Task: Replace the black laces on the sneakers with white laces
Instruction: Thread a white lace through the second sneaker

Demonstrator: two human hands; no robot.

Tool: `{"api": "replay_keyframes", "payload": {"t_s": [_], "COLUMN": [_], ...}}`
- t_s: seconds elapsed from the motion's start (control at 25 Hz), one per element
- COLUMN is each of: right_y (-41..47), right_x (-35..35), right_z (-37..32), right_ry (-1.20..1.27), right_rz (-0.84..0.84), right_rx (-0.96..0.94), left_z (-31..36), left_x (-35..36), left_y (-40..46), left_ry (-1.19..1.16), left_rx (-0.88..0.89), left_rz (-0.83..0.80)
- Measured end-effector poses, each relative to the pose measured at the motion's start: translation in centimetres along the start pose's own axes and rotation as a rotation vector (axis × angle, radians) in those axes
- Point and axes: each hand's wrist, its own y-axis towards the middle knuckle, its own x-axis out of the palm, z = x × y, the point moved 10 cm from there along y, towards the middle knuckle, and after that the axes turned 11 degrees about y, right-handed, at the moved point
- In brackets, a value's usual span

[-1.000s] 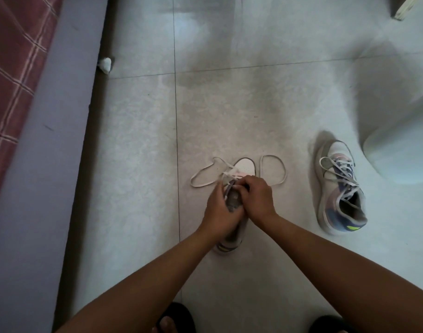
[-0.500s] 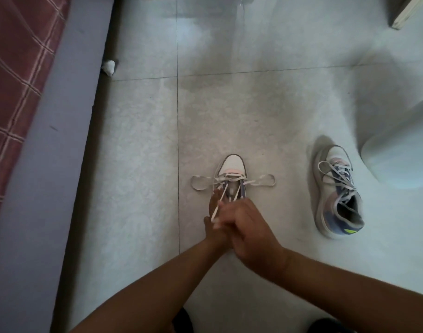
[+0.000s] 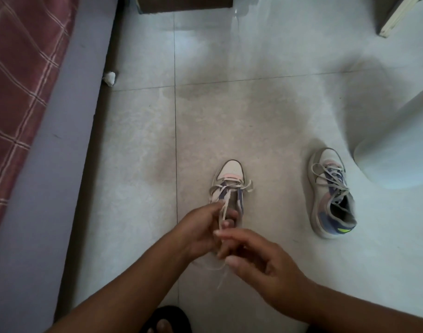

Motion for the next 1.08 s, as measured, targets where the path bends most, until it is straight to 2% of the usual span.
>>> {"api": "replay_keyframes", "payload": {"t_s": [0.08, 0.12, 0.16, 0.2, 0.28, 0.32, 0.36, 0.4, 0.44, 0.48, 0.52, 0.72, 0.88, 0.92, 1.0, 1.08], "right_y": [0.3, 0.3, 0.5, 0.7, 1.2, 1.6, 1.9, 2.0, 2.1, 2.2, 2.4, 0.1, -0.4, 0.1, 1.6, 1.0], "right_x": [-4.9, -6.7, -6.7, -5.5, -3.8, -3.6, -3.7, -3.6, -3.4, -3.2, -2.9, -1.8, 1.5, 2.1, 2.5, 2.8], "right_z": [2.2, 4.4, 7.1, 9.4, 11.3, 11.5, 11.7, 11.8, 11.7, 11.5, 11.1, 6.0, 0.0, -1.1, -2.6, -2.3], "right_ry": [0.04, 0.115, 0.27, 0.453, 0.654, 0.681, 0.687, 0.695, 0.72, 0.736, 0.737, 0.379, -0.069, -0.214, -0.571, -1.053], "right_rz": [0.355, 0.483, 0.507, 0.469, 0.432, 0.451, 0.476, 0.496, 0.494, 0.483, 0.463, 0.359, -0.02, -0.079, -0.14, -0.253], "right_rx": [0.125, 0.303, 0.528, 0.719, 0.888, 0.896, 0.893, 0.893, 0.891, 0.882, 0.869, 0.693, 0.508, 0.442, 0.177, 0.149], "left_z": [1.5, 1.7, 1.1, -0.3, -4.1, -4.5, -3.4, -1.2, 0.8, 1.8, 1.7, 0.5, 1.4, 1.3, 1.3, 1.2], "left_x": [-0.6, -0.5, 0.1, 1.3, 1.8, 0.7, -0.8, -2.2, -3.1, -3.5, -3.4, -3.2, -3.4, -3.4, -3.4, -3.5], "left_y": [-1.2, -2.0, -2.7, -3.2, -3.7, -3.3, -2.3, -1.0, -0.1, 0.9, 2.2, 6.1, 6.0, 6.1, 6.1, 6.2], "left_ry": [0.26, 0.417, 0.559, 0.718, 1.183, 1.446, 1.688, 1.773, 1.735, 1.661, 1.608, 1.53, 1.494, 1.48, 1.466, 1.47], "left_rx": [0.13, 0.186, 0.198, 0.148, -0.071, -0.129, -0.132, -0.088, 0.0, 0.092, 0.131, 0.128, 0.166, 0.166, 0.167, 0.185], "left_rz": [0.143, 0.17, 0.139, 0.023, -0.225, -0.216, -0.082, 0.153, 0.387, 0.546, 0.611, 0.709, 0.772, 0.773, 0.772, 0.775]}}
